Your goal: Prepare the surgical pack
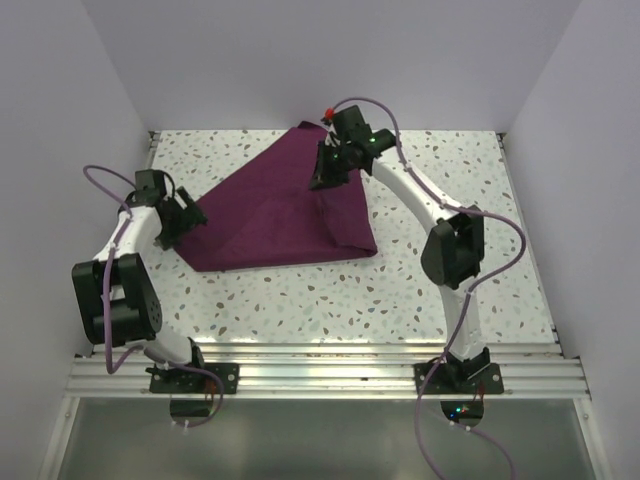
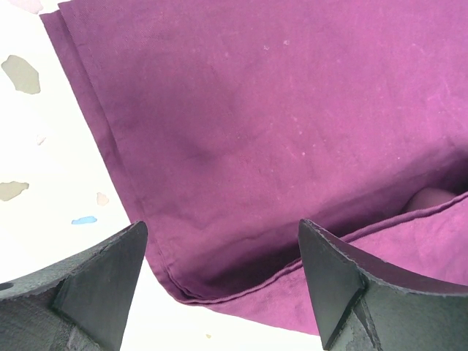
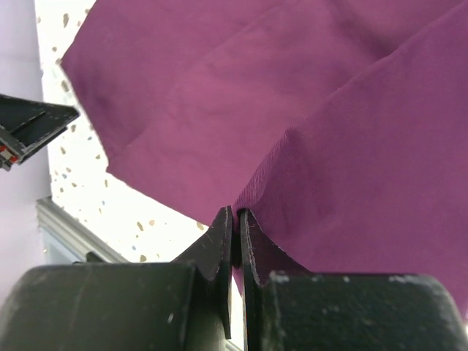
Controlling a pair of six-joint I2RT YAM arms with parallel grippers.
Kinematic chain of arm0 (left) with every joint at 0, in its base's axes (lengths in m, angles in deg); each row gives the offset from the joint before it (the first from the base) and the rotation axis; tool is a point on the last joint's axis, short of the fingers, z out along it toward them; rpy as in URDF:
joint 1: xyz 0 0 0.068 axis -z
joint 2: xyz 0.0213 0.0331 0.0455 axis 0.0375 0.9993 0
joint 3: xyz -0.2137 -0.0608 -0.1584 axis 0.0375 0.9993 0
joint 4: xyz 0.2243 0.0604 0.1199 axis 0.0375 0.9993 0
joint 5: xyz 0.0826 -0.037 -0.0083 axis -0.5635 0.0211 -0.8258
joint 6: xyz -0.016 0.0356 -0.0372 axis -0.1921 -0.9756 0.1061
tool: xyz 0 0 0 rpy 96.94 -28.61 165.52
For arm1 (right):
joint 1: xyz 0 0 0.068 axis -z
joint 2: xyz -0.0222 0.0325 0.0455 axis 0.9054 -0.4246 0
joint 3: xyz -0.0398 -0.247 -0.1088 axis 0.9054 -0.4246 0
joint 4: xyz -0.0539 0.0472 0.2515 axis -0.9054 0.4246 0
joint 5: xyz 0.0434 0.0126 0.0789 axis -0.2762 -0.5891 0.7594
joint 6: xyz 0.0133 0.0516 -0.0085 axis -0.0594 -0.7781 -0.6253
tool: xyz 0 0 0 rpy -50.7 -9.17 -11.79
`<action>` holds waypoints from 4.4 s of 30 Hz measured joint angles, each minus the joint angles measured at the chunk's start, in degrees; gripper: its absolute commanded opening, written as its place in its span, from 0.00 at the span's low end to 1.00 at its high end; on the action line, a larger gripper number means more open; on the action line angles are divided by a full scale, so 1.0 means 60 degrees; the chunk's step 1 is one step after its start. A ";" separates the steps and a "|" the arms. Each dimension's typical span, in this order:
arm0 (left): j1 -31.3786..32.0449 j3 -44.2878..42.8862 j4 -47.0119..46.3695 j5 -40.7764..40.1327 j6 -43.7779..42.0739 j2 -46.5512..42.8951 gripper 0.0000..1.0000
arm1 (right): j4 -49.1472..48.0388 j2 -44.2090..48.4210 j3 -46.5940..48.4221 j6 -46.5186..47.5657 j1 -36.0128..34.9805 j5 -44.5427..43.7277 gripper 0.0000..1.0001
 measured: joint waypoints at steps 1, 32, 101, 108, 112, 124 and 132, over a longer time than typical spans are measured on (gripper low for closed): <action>0.0000 0.0007 0.0004 -0.0011 0.0000 -0.0040 0.88 | -0.0036 -0.0157 0.0138 -0.0113 -0.0160 -0.0004 0.00; -0.0568 -0.0656 0.0149 0.0284 -0.0324 0.0678 0.90 | -0.1865 -0.3071 0.0954 -0.1566 -0.1479 0.0102 0.52; 0.2160 -0.3337 -0.0747 0.3479 0.1523 0.1005 0.00 | 0.0157 0.0860 -0.3198 0.0947 0.2018 -0.0033 0.79; 0.3861 -0.4393 -0.0809 0.3483 0.2357 0.1654 0.00 | 0.0208 0.0838 -0.3512 0.0911 0.2124 -0.0237 0.79; 0.4539 -0.5136 -0.0798 0.3457 0.2659 0.2106 0.00 | 0.0204 0.0678 -0.3603 0.0889 0.2226 -0.0222 0.77; 0.5927 -0.7264 -0.0579 0.3257 0.3042 0.3821 0.00 | -0.0856 0.0095 -0.4758 0.0259 0.2302 0.1297 0.76; 0.6619 -0.7464 -0.0514 0.3151 0.3228 0.4823 0.00 | -0.1348 0.0117 -0.5071 -0.0211 0.2353 0.1741 0.76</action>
